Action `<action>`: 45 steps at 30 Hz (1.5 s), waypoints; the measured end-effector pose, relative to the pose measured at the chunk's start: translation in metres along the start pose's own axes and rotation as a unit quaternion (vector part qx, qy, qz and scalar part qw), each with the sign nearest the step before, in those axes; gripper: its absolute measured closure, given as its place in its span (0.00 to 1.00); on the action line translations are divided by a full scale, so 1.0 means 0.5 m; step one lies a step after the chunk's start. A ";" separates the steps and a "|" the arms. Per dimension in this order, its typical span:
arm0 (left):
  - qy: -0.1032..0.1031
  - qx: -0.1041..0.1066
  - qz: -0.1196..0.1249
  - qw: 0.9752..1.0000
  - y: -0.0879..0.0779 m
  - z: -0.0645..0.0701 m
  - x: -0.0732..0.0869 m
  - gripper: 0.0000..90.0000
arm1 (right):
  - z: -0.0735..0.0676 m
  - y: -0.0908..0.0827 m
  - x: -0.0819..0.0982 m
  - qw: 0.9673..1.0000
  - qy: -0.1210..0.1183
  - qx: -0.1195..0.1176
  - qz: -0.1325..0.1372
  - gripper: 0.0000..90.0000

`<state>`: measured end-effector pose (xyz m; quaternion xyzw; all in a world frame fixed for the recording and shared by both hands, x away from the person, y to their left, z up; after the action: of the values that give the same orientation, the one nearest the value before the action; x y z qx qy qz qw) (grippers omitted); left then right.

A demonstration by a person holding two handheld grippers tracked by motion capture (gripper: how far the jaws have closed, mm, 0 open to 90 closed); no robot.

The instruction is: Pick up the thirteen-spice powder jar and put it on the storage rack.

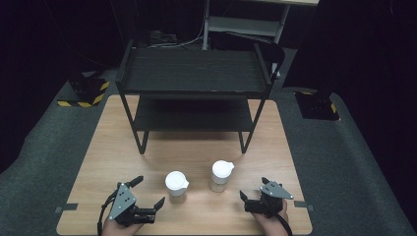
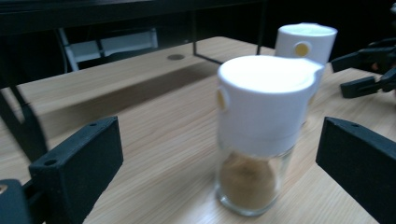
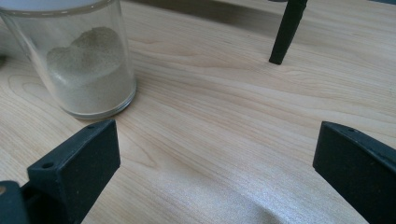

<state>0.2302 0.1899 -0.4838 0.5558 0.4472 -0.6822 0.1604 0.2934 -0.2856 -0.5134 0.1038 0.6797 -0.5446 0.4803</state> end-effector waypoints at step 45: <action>-0.012 0.016 -0.010 1.000 0.131 0.043 0.006 0.20 | 0.003 -0.001 0.001 1.000 -0.002 -0.007 0.004 0.00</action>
<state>0.2629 0.1376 -0.5151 0.5455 0.4400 -0.6974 0.1499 0.2936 -0.2873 -0.5137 0.1019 0.6820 -0.5383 0.4845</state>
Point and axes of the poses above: each handheld gripper's, and its own axes: y roughly forward along the jaws, x roughly out of its underside, z roughly to its right, the point moved 10 cm from there along y, roughly forward along the jaws, and after that the axes turned 12 degrees about -z, right-handed, at the moved point
